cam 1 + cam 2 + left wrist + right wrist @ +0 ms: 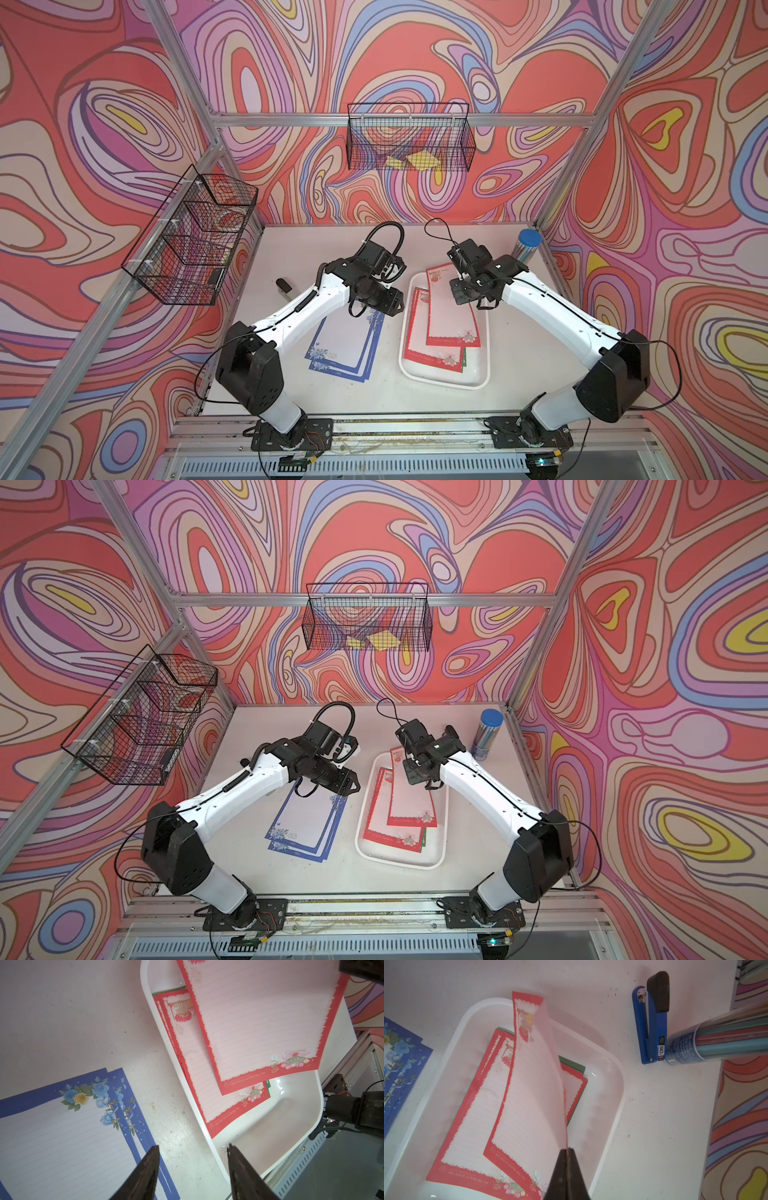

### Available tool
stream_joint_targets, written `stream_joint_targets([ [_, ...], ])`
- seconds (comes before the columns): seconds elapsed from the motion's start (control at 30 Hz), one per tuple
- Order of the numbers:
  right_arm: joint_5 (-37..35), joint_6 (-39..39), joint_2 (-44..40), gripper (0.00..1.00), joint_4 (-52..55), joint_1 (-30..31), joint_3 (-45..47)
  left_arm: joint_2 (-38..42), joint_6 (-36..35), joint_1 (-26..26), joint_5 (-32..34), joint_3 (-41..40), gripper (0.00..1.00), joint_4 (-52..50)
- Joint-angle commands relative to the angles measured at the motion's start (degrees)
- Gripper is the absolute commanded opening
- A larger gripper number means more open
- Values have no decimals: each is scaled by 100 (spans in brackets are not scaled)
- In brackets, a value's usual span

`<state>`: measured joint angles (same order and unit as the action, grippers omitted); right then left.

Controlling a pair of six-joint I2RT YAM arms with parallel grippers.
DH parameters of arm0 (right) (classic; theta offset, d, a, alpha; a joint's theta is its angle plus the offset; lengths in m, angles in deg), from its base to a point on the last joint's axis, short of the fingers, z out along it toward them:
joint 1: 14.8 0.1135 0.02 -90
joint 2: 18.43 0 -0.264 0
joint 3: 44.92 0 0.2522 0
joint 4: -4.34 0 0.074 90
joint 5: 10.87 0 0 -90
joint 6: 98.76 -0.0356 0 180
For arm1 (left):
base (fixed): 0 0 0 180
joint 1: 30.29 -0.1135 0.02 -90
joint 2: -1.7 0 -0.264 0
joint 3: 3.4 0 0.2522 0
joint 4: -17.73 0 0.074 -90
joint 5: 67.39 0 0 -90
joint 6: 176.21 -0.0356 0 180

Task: Take out the stationery paper from the storage box
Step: Pick up the stationery paper from the storage box, then place the stationery paper at the center of the board.

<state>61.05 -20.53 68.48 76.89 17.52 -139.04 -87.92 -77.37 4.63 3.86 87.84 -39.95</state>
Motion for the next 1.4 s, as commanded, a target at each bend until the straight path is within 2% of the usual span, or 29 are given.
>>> stream_joint_targets([
  [0.0,-532,179,-52,0,183,192,-356,589,-9,33,354,-292,57,575],
  [0.3,-1041,625,-323,0,437,442,-679,2090,-196,21,994,-1458,61,2097],
  [0.5,-1148,981,-645,0,347,504,-671,2364,-194,24,1366,-1642,63,2311],
  [0.83,-1348,1683,-1204,0,-182,620,-644,2674,-144,24,964,-2131,64,3220],
  [1.03,-836,2465,-2068,0,-1413,681,-19,2842,-279,-37,542,-2490,65,3840],
  [1.2,-22,3013,-2903,0,-2688,680,762,3131,-456,-127,6,-2997,65,4684],
  [1.37,838,3273,-3515,0,-3415,685,1218,3404,-653,-228,-482,-3530,66,5632],
])
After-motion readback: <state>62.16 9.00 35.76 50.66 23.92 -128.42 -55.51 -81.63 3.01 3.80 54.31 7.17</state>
